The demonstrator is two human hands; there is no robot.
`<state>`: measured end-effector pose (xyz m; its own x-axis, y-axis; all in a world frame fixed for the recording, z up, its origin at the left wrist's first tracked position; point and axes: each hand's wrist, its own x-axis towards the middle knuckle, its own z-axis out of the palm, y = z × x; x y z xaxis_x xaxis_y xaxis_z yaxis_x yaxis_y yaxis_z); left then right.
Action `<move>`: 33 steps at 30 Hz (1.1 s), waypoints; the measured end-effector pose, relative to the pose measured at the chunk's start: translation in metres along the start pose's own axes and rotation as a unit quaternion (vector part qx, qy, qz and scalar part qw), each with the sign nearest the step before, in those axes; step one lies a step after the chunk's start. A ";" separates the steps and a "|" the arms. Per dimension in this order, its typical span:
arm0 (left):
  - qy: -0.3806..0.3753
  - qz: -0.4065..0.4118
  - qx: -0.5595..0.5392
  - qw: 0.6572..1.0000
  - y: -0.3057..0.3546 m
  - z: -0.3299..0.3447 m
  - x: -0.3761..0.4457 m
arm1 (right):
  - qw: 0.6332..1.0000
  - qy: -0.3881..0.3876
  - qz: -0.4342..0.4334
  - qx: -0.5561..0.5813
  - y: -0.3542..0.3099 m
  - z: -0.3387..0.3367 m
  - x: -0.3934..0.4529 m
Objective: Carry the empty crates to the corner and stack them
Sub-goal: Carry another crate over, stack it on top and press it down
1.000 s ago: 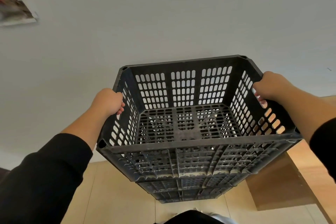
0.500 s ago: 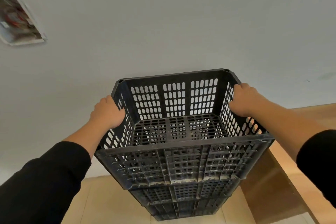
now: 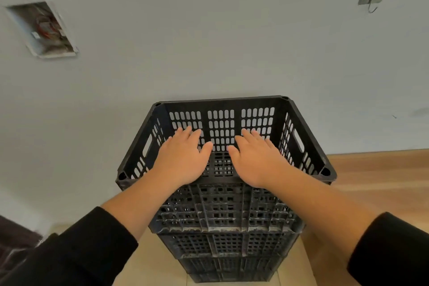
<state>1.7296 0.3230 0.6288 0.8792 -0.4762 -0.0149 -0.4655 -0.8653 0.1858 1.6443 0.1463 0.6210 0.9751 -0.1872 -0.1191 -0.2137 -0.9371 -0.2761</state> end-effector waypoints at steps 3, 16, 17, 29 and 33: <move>0.004 0.000 -0.008 1.000 0.000 0.007 0.001 | 1.000 0.017 0.005 -0.008 -0.008 0.001 0.003; -0.015 -0.009 -0.043 0.999 -0.004 0.036 -0.007 | 0.999 -0.025 0.049 0.005 -0.002 0.033 0.008; -0.016 -0.006 -0.040 0.999 -0.003 0.037 -0.007 | 0.998 -0.025 0.049 0.004 -0.003 0.033 0.008; -0.064 -0.019 -0.038 0.997 -0.004 0.033 -0.007 | 0.996 -0.067 0.058 0.025 -0.001 0.030 0.011; -0.122 -0.037 -0.052 0.991 -0.005 0.031 0.001 | 0.996 -0.073 0.046 0.033 -0.001 0.027 0.015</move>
<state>1.7302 0.3220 0.5976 0.8543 -0.4464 -0.2662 -0.3765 -0.8847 0.2750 1.6572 0.1522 0.5936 0.9327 -0.2224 -0.2839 -0.3107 -0.8951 -0.3197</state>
